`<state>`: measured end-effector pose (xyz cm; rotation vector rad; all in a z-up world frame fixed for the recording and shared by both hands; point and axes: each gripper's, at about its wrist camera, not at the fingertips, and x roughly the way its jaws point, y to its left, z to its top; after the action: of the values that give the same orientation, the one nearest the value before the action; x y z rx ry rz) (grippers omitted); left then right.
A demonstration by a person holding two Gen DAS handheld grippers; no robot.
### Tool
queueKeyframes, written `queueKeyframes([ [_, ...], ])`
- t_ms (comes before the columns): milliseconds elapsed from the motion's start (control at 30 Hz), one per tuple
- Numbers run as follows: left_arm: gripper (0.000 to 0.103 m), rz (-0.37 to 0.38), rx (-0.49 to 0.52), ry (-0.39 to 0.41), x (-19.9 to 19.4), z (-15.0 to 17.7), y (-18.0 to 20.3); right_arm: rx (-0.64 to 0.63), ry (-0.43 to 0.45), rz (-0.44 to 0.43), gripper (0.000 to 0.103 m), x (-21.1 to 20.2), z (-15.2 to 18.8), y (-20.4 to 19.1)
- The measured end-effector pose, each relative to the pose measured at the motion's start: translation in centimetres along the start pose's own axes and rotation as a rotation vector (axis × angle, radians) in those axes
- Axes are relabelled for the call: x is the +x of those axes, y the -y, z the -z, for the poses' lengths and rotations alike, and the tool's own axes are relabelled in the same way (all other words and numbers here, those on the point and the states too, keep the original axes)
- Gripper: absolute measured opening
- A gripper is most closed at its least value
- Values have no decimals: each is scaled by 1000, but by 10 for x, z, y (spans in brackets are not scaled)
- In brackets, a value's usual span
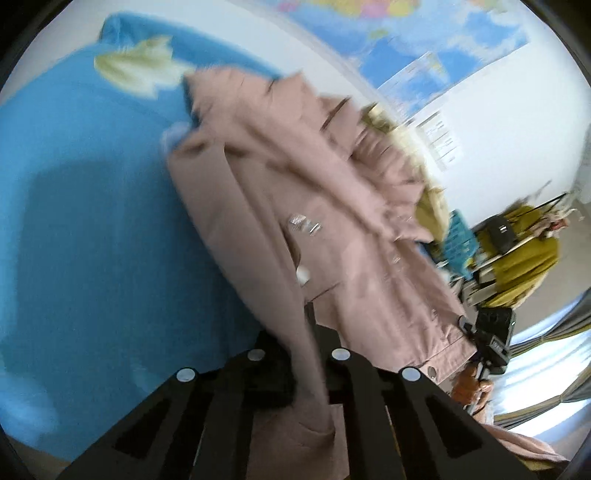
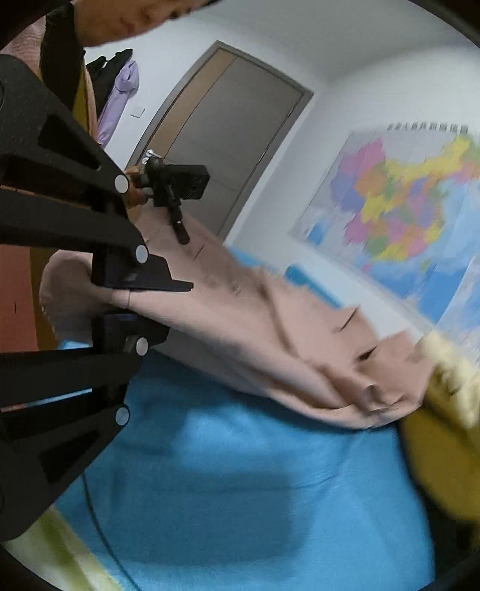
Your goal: Fold large clothes
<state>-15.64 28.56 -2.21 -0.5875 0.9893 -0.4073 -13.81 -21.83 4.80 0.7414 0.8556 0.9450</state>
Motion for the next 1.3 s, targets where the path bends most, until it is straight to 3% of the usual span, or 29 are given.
queueKeyframes([
  [200,3,57,113,147,-75,-1,36,-103,95,-117,8,-31,0,-55],
  [300,3,81,115,186,-93,5,41,-148,116,-159,7,-41,6,-74],
  [467,3,115,65,160,-82,7,32,-89,48,-130,8,-23,6,-67],
  [600,3,121,27,156,-78,-6,22,-72,85,-147,8,-25,-6,-68],
  [800,3,96,60,177,-83,-51,22,-14,156,-146,8,-20,-56,-64],
  [1033,3,29,65,122,-53,-132,22,100,166,-110,8,19,-137,-33],
  [1133,3,0,48,90,-31,-169,17,168,182,-61,8,40,-170,-9],
  [1300,3,-115,-3,-3,31,-219,-6,287,163,75,9,83,-207,48],
])
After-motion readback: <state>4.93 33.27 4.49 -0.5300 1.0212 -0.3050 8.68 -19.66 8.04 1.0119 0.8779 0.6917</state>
